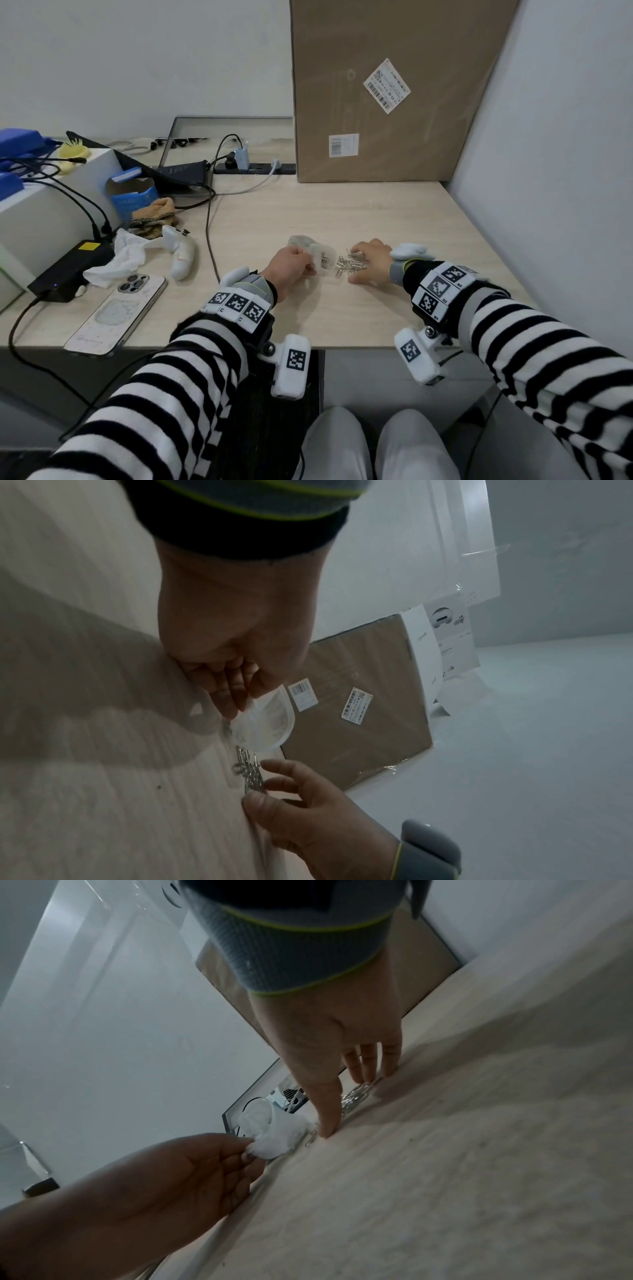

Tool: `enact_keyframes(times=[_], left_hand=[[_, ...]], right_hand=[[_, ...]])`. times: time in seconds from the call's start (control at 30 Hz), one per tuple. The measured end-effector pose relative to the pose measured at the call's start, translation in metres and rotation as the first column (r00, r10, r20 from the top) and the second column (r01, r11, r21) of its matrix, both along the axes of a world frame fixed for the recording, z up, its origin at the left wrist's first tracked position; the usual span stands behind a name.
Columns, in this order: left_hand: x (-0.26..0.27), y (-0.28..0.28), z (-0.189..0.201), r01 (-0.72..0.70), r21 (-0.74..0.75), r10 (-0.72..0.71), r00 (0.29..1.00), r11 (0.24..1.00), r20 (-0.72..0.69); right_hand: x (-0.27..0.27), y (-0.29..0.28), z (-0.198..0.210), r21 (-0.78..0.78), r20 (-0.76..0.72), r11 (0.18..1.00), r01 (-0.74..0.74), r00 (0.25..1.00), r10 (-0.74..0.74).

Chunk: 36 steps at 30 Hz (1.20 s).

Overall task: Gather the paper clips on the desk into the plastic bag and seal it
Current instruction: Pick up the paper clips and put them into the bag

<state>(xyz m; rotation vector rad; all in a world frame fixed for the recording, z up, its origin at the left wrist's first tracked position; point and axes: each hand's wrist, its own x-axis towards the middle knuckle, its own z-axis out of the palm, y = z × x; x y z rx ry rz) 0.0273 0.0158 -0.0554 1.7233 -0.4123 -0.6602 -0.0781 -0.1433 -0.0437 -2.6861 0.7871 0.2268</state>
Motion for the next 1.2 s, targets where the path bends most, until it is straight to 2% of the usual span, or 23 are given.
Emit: enact_keyframes(times=[0.27, 0.5, 0.63, 0.83, 0.93, 1.03, 1.2], left_hand=[[0.002, 0.003, -0.001, 0.052, 0.034, -0.053, 0.998, 0.998, 0.027], [0.004, 0.003, -0.002, 0.068, 0.017, -0.068, 0.998, 0.998, -0.001], [0.003, 0.006, 0.001, 0.074, 0.017, -0.074, 0.997, 0.997, -0.007], [0.006, 0.009, 0.005, 0.017, -0.007, -0.017, 0.994, 1.000, -0.104], [0.007, 0.007, 0.005, -0.031, -0.012, 0.029, 0.989, 0.999, -0.145], [0.008, 0.006, 0.003, -0.049, -0.021, 0.045, 0.987, 0.999, -0.155], [0.009, 0.005, 0.003, -0.071, -0.055, 0.062, 0.986, 0.996, -0.155]], right_hand=[[0.011, 0.008, 0.004, 0.015, 0.064, 0.997, -0.075, 0.995, 0.074], [0.009, 0.011, 0.013, -0.055, -0.010, 0.989, -0.140, 0.990, 0.139], [0.007, 0.013, 0.017, -0.064, -0.022, 0.991, -0.117, 0.993, 0.116], [0.009, 0.017, 0.019, -0.083, 0.010, 0.994, -0.072, 0.997, 0.073], [0.013, 0.026, 0.022, -0.035, -0.020, 0.982, -0.183, 0.983, 0.182], [0.014, 0.038, 0.020, -0.010, -0.115, 0.955, -0.296, 0.949, 0.293], [0.006, 0.041, 0.015, -0.057, -0.202, 0.930, -0.363, 0.917, 0.345]])
